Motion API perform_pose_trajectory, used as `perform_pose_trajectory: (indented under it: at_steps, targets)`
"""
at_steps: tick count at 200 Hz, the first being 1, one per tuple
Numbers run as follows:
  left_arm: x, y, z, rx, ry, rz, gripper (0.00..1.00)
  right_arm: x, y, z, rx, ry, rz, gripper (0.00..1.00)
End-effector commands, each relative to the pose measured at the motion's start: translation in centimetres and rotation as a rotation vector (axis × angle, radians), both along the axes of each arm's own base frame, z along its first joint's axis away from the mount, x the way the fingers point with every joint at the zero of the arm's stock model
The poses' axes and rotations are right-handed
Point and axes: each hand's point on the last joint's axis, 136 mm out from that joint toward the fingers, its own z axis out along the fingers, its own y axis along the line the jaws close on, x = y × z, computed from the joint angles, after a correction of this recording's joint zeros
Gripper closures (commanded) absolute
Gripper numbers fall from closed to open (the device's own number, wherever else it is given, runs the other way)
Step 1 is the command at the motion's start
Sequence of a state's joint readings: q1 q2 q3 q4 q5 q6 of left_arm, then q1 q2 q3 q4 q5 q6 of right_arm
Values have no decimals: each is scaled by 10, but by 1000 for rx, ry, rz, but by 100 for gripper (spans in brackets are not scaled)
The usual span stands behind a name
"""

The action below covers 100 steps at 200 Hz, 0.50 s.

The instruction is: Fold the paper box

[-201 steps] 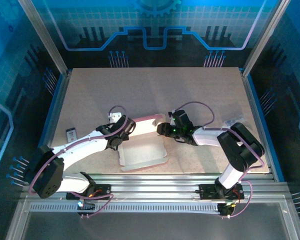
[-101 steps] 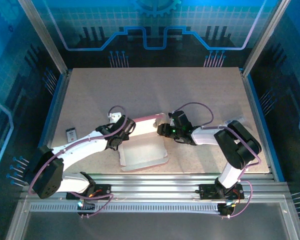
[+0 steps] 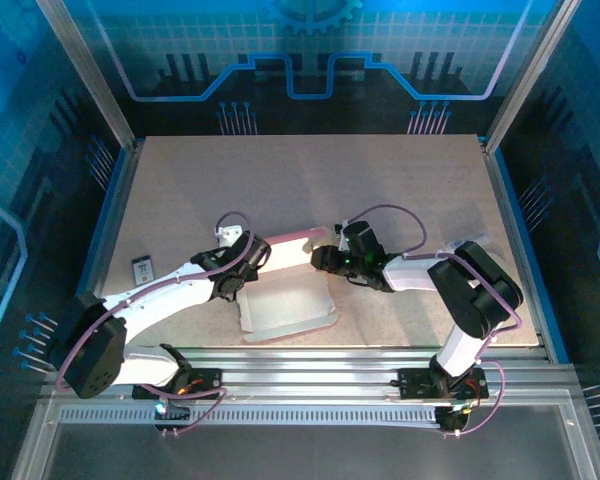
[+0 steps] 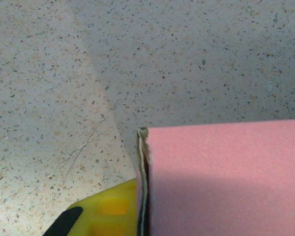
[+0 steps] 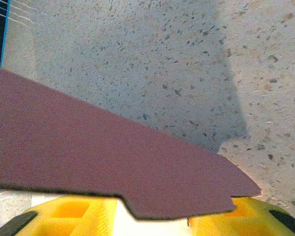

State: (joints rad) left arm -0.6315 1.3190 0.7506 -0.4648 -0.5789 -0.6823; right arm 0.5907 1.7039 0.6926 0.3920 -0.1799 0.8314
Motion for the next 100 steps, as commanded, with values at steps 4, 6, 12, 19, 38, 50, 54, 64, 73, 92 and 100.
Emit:
perform_pose_trajectory:
  at_steps: [4, 6, 12, 19, 38, 50, 54, 64, 73, 92, 100]
  targets:
    - [-7, -6, -2, -25, 17, -20, 89, -4, 14, 10, 46, -20, 35, 57]
    - [-7, -6, -2, -25, 16, -20, 89, -4, 15, 9, 46, -20, 36, 57]
    - [-6, -6, -1, -28, 16, -19, 89, -5, 17, 10, 50, -23, 39, 57]
    - [-6, -7, -1, -29, 15, -21, 89, -6, 20, 9, 51, -24, 44, 57]
    - [-6, -8, -1, -27, 16, -26, 89, -8, 27, 9, 47, -28, 54, 57]
    - [-6, -8, -1, -26, 16, -27, 89, -8, 30, 7, 44, -25, 58, 57]
    - [-6, -9, -1, -28, 15, -27, 89, -8, 31, 6, 42, -22, 58, 57]
    - [-6, -8, -2, -27, 16, -27, 89, -9, 32, 2, 37, -11, 58, 57]
    - [-6, -9, -2, -29, 14, -27, 89, -9, 33, -1, 32, -5, 58, 57]
    - [-6, -9, -2, -31, 16, -27, 89, -10, 32, -8, 2, 12, 51, 57]
    - [-6, -9, -2, -33, 15, -27, 89, -11, 33, -10, -12, 19, 53, 57]
